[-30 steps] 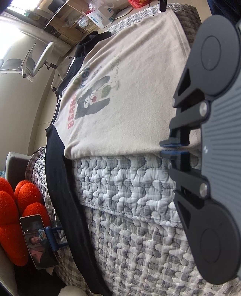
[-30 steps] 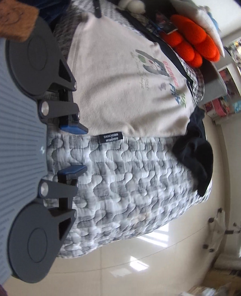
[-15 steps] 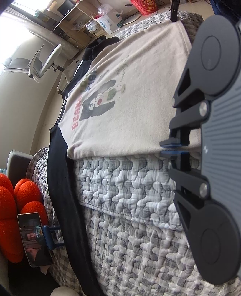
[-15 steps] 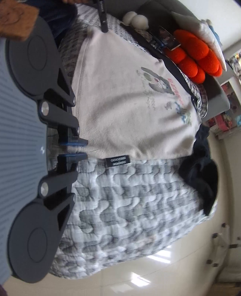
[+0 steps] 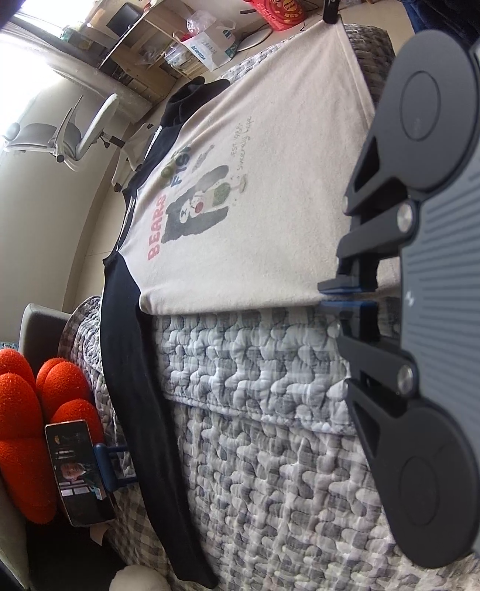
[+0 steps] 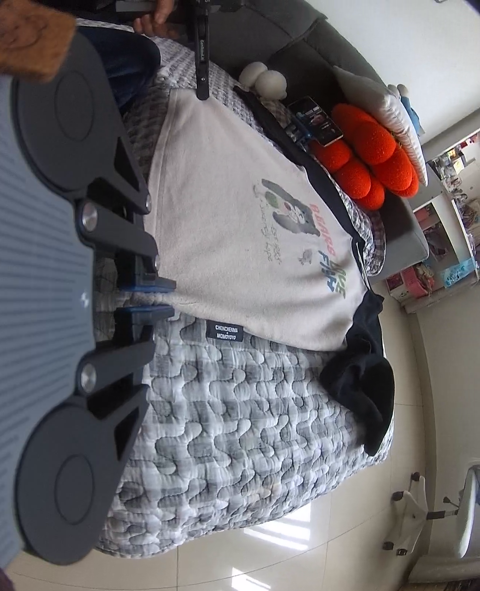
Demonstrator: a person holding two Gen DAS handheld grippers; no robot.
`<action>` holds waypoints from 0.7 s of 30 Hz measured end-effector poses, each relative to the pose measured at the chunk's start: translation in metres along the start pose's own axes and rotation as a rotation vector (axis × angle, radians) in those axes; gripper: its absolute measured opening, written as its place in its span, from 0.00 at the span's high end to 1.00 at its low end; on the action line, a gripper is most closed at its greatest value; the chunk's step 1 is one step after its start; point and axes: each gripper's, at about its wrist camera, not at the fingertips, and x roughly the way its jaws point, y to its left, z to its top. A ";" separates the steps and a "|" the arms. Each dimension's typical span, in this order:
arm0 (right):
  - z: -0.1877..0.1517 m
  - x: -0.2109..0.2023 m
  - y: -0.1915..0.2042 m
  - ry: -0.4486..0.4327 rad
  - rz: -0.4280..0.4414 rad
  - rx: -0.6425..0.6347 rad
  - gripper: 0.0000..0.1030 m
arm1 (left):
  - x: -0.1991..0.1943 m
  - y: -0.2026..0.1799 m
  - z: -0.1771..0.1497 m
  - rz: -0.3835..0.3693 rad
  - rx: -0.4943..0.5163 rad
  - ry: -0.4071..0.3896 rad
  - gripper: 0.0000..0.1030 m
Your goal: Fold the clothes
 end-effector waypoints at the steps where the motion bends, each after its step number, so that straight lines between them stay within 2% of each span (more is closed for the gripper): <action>1: -0.001 0.001 0.003 0.006 0.002 -0.014 0.92 | -0.001 0.001 0.000 0.001 -0.001 -0.002 0.96; 6: -0.001 0.006 0.004 0.028 -0.018 -0.032 0.92 | -0.002 -0.001 0.001 0.014 0.009 -0.002 0.96; 12: -0.008 0.019 0.006 0.098 -0.083 -0.089 0.91 | 0.024 -0.007 0.000 0.056 0.050 0.065 0.96; 16: -0.004 0.019 0.003 0.079 -0.115 -0.077 0.86 | 0.023 -0.007 0.002 0.062 0.056 0.075 0.94; 19: 0.002 0.013 0.003 0.029 -0.120 -0.069 0.85 | 0.017 -0.004 0.005 0.074 0.044 0.062 0.77; 20: 0.004 0.010 0.003 0.010 -0.117 -0.066 0.84 | 0.014 -0.002 0.006 0.080 0.032 0.054 0.67; 21: 0.007 0.008 0.003 -0.008 -0.115 -0.062 0.83 | 0.011 -0.001 0.008 0.088 0.024 0.046 0.65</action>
